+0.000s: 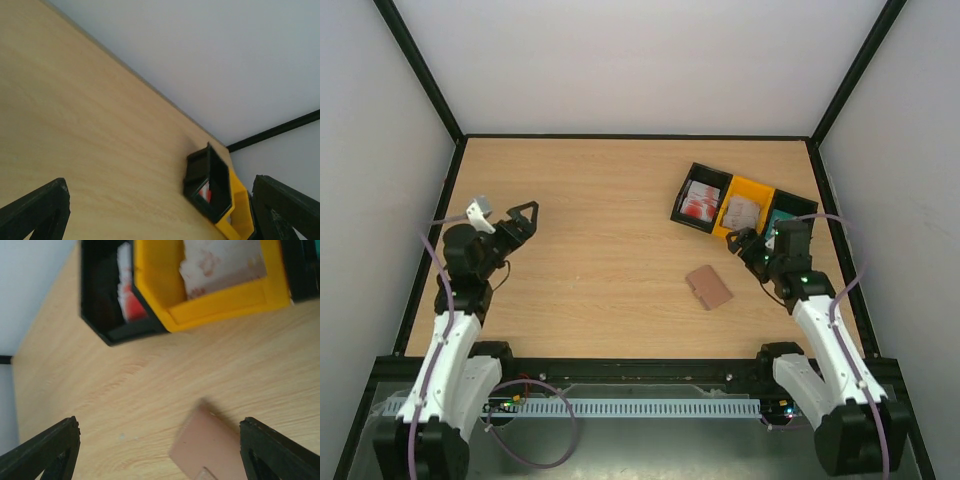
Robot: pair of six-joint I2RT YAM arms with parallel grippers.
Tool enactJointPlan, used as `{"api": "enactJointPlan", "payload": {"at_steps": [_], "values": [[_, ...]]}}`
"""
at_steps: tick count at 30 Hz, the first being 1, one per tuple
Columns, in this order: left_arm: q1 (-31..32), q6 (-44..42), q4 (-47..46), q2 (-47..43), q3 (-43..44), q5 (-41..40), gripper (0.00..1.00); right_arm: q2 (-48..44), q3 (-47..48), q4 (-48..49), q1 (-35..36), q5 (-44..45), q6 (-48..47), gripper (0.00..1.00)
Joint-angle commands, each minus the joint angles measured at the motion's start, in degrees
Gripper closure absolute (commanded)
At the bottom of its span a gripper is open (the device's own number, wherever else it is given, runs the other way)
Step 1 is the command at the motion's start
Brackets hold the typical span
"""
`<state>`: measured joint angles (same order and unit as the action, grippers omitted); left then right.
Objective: Put the credit cards into the card holder
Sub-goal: Open the card holder at the center of the board.
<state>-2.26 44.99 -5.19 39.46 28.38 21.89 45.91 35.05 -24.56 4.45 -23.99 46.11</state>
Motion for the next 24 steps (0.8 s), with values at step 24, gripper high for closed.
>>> {"api": "enactJointPlan", "payload": {"at_steps": [24], "values": [[36.6,12.0,-23.6,39.3,0.3,0.8,0.01,19.4,-12.5,9.8,15.9,2.1,-0.7,0.26]]}}
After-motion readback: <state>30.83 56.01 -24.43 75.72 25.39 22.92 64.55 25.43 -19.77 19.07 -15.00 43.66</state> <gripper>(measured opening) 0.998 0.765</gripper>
